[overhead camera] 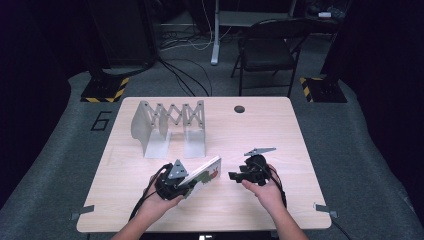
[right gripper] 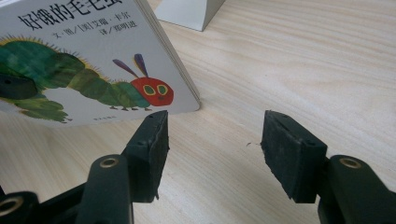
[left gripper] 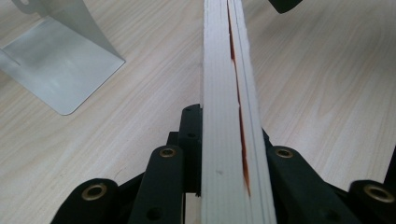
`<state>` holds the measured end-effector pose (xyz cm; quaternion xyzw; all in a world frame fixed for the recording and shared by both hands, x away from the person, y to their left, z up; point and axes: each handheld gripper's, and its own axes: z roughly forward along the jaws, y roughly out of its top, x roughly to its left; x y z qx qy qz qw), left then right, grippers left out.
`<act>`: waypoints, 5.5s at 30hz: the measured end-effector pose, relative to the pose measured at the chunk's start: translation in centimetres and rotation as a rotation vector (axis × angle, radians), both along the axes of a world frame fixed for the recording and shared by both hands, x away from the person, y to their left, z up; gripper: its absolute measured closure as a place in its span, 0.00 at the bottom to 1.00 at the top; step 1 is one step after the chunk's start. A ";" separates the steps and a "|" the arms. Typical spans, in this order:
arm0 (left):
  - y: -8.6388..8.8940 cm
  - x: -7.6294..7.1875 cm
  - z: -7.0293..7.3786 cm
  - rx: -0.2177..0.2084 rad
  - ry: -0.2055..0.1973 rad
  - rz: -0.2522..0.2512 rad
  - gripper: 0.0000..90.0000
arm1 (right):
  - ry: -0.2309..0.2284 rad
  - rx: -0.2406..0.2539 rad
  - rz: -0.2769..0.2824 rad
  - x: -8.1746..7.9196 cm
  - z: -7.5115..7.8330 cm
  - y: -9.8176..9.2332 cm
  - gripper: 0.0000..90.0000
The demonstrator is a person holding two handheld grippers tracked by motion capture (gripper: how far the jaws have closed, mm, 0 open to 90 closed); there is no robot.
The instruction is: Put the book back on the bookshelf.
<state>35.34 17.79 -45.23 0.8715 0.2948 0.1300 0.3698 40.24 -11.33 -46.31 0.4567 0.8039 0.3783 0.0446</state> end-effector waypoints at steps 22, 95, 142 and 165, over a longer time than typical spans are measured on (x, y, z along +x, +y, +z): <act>0.2 -0.4 0.4 -0.026 0.003 0.007 0.84 | 0.005 0.010 -0.022 0.2 0.0 -0.6 0.46; 6.2 0.1 9.2 -0.022 -0.012 0.093 0.84 | 0.024 0.048 -0.076 0.3 -0.3 -2.0 0.45; 12.1 -0.4 11.4 -0.018 -0.054 0.232 0.84 | 0.024 0.048 -0.091 0.3 -0.5 -2.1 0.45; 15.9 1.1 11.8 -0.028 -0.062 0.414 0.84 | 0.017 0.056 -0.095 0.4 -0.6 -2.2 0.45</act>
